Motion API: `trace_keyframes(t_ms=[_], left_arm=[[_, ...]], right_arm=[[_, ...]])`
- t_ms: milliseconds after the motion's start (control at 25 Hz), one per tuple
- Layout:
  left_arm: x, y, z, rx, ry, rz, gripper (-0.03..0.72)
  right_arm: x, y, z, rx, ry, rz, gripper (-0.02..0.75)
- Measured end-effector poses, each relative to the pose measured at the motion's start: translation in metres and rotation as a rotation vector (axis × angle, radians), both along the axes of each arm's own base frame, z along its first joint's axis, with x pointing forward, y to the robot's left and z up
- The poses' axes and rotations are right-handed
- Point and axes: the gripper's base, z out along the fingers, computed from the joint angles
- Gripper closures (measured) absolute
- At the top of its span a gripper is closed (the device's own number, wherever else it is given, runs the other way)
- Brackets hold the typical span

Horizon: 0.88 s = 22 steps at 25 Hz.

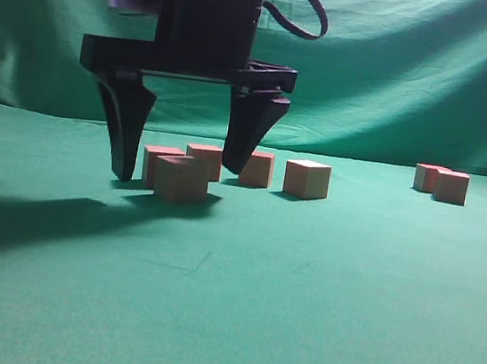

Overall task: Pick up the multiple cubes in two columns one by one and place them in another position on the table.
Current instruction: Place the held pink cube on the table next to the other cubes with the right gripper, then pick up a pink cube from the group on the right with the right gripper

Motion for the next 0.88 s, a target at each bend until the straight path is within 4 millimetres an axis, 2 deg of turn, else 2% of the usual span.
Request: trace_keyframes(t_ms=[160, 280, 320, 400, 600, 640, 680, 880], left_arm=[[0.0, 0.0, 0.0, 0.0, 0.0, 0.0, 0.688], [0.0, 0.0, 0.0, 0.0, 0.0, 0.0, 0.688], [0.0, 0.0, 0.0, 0.0, 0.0, 0.0, 0.688], [0.0, 0.0, 0.0, 0.0, 0.0, 0.0, 0.688], [0.0, 0.0, 0.0, 0.0, 0.0, 0.0, 0.688], [0.0, 0.0, 0.0, 0.0, 0.0, 0.0, 0.688], [0.0, 0.0, 0.0, 0.0, 0.0, 0.0, 0.688], [0.0, 0.0, 0.0, 0.0, 0.0, 0.0, 0.688]], right_arm=[[-0.005, -0.006, 0.029, 0.009, -0.011, -0.005, 0.073], [-0.009, -0.011, 0.064, 0.04, -0.042, -0.009, 0.073], [-0.012, -0.013, 0.082, 0.061, -0.065, -0.01, 0.073], [-0.017, -0.02, 0.109, 0.089, -0.099, -0.008, 0.127], [-0.037, -0.052, 0.168, 0.038, -0.194, 0.029, 0.124], [-0.039, -0.058, 0.176, 0.024, -0.227, 0.026, 0.124], [-0.041, -0.066, 0.187, 0.008, -0.271, 0.016, 0.164], [-0.041, -0.108, 0.227, 0.002, -0.419, -0.104, 0.146]])
